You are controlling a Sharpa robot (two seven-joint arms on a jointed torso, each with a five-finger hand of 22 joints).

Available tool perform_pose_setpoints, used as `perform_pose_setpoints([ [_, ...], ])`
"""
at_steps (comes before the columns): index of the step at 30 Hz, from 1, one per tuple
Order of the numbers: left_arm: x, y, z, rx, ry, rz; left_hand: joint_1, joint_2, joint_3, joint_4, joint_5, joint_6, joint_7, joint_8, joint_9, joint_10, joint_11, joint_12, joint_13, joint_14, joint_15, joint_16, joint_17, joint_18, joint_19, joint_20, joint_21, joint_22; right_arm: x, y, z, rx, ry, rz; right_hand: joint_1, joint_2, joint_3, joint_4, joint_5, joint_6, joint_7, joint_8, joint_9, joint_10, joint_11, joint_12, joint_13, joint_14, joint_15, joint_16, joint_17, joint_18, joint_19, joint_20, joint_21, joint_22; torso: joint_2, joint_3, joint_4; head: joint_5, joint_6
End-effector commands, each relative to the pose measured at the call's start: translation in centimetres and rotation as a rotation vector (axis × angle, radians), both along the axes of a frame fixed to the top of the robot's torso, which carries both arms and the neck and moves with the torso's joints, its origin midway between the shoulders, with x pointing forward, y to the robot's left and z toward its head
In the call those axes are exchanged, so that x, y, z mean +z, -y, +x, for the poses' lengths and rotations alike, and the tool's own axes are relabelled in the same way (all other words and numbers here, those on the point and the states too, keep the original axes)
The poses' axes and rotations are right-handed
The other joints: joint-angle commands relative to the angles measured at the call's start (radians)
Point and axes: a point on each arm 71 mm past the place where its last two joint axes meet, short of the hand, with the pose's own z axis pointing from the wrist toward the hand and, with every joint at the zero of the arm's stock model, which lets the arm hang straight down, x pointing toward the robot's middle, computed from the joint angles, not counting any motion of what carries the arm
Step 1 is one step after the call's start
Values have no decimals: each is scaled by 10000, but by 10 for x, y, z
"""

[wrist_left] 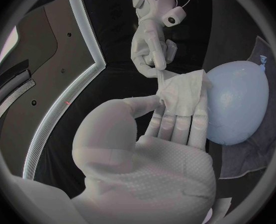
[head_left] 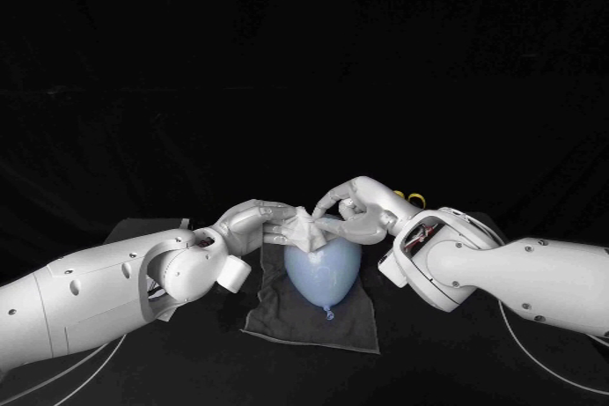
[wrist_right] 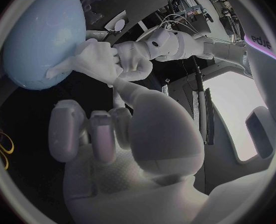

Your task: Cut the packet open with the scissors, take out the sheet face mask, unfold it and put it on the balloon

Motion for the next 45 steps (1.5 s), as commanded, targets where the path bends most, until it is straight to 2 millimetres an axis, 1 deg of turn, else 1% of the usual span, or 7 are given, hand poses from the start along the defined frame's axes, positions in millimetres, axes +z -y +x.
perform_pose_setpoints([
  [1,0,-3,3,485,-113,19,-113,29,63,-13,52,73,23,38,21,73,-3,-36,-10,-46,-9,-31,14,176,-71,-7,27,9,-1,-2,-4,522,-105,-326,-40,65,63,-1,29,37,-12,120,429,506,-43,35,1887,1026,-62,44,2627,73,130,-56,34,1951,-10,-5,-1,13,-10],
  [27,7,0,2,513,-412,220,-300,11,42,-120,44,122,77,74,64,188,-13,-20,-2,44,-34,18,36,180,-2,-34,76,23,4,3,-8,97,339,1,-65,60,93,-15,28,28,-13,145,446,519,-44,64,1905,1026,-63,44,2627,69,136,-59,54,1956,2,4,2,-3,29],
  [31,6,1,1,411,-554,409,-408,-9,-251,36,30,-99,296,-31,49,-53,135,-85,-31,98,21,48,51,175,49,-46,103,22,7,8,-6,-383,505,532,-67,60,97,-18,28,28,-13,148,448,519,-45,63,1904,1026,-64,44,2627,63,147,-59,83,1964,0,1,4,-1,43],
  [35,5,1,1,333,-616,608,-408,-252,-1279,271,27,-803,600,-360,-21,-949,396,-70,-36,116,154,68,70,174,64,-29,86,4,9,11,-3,-761,612,951,-71,60,112,-27,28,26,-15,159,454,519,-46,60,1904,1026,-65,44,2627,62,151,-61,92,1966,-2,-3,6,-2,51],
  [38,5,0,1,328,-563,684,-499,-614,-2226,597,25,-1114,697,-520,-63,-1261,469,-9,-11,59,216,50,73,171,37,-2,45,-6,10,12,-2,-861,649,1082,-71,60,112,-27,28,26,-15,159,454,519,-46,60,1904,1026,-65,44,2627,62,151,-61,92,1966,-6,-4,6,4,64],
  [42,4,-1,3,327,-311,909,-564,-1351,-3477,995,35,-1348,756,-681,-122,-1498,548,23,-1,-151,280,-39,55,165,-113,70,-40,-15,11,12,2,-952,685,1190,-78,61,140,-44,27,18,-17,175,466,521,-48,63,1906,1026,-67,44,2627,60,155,-63,104,1969,-2,-4,9,-11,88],
  [45,4,-2,3,293,-180,1049,-343,-1587,-4005,1132,27,-1449,797,-748,-144,-1609,585,43,3,-210,310,-51,61,167,-158,87,-43,-11,12,12,4,-970,681,1202,-78,61,140,-44,27,18,-17,175,466,521,-48,63,1906,1026,-67,44,2627,60,155,-63,104,1969,-4,-8,11,-12,98],
])
